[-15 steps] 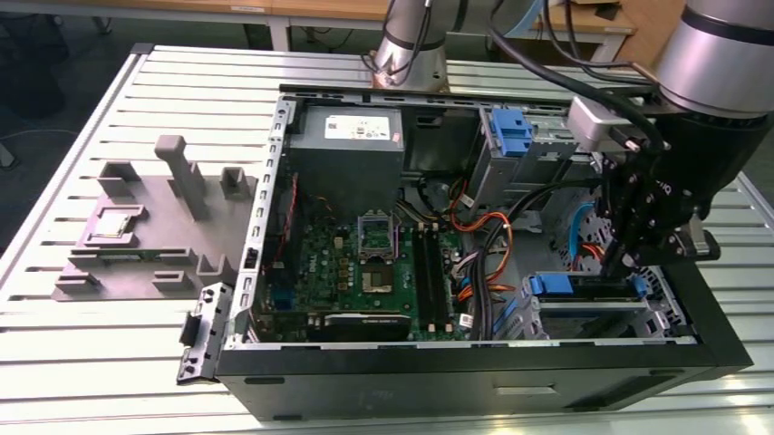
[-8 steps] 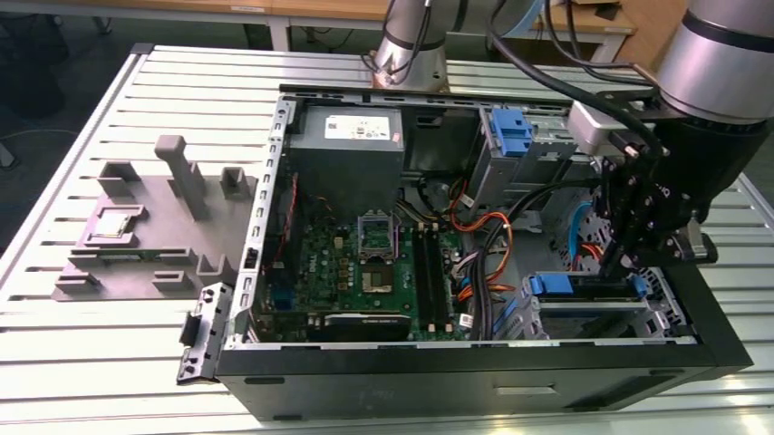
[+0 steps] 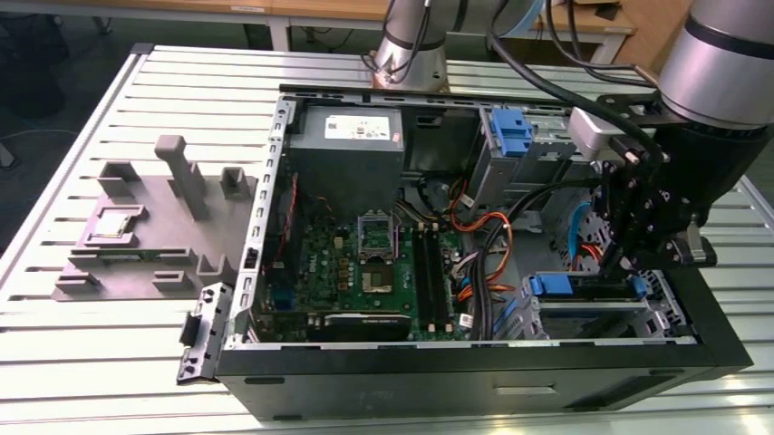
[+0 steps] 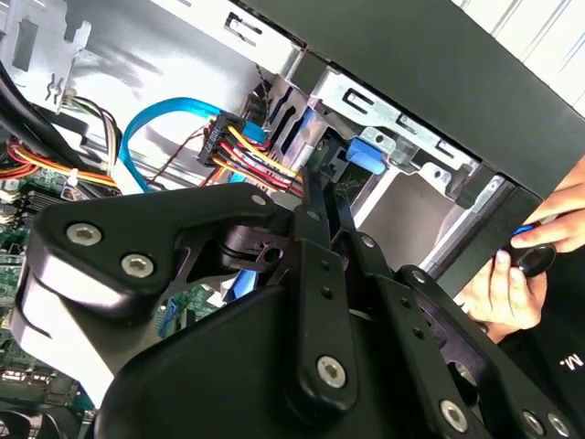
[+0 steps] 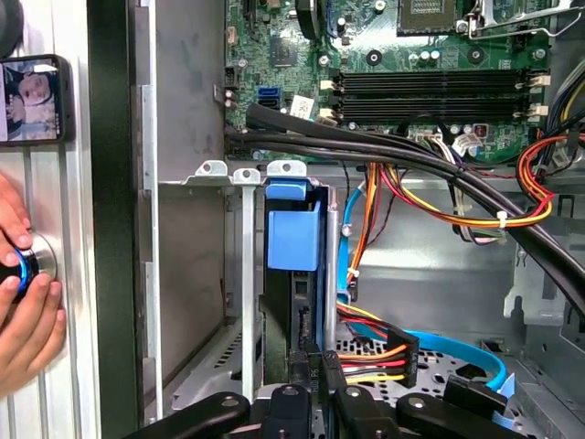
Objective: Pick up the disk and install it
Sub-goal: 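Insert the first disk wire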
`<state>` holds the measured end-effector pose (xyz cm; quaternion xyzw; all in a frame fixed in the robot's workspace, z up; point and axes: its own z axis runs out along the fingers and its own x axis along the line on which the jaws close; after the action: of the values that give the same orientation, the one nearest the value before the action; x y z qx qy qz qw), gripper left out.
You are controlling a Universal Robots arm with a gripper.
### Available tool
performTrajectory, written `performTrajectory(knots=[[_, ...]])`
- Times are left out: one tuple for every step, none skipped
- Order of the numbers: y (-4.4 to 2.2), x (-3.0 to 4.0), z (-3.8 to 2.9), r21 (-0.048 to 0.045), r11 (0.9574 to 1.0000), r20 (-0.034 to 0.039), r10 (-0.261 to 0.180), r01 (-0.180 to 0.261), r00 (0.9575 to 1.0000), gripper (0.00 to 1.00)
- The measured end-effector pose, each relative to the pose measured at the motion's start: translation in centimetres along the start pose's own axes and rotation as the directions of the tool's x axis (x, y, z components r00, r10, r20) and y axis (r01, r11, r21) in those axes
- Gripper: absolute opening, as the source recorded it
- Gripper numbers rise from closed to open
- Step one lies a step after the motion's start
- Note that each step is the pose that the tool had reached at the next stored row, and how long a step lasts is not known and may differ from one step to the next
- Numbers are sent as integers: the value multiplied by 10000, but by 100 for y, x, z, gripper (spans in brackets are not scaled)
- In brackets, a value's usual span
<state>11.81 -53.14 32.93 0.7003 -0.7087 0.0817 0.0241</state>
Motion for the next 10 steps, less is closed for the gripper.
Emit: performTrajectory(knots=[[0,1,-4,-1,10000,3,0,0,10000,17],[-1,3,-16,-1,10000,4,1,-1,10000,17],[-3,6,-36,-1,10000,3,1,-1,10000,17],[-4,8,-53,-1,10000,2,1,-1,10000,17],[-4,9,-56,-1,10000,4,1,-1,10000,17],[-4,10,-55,0,10000,11,1,-1,10000,17],[-4,13,-55,-1,10000,40,3,-3,10000,17],[-5,21,-55,-3,10000,121,9,-9,9999,17],[-5,31,-51,-5,10000,224,18,-18,9997,17],[-4,43,-49,-7,10000,324,27,-27,9995,17]])
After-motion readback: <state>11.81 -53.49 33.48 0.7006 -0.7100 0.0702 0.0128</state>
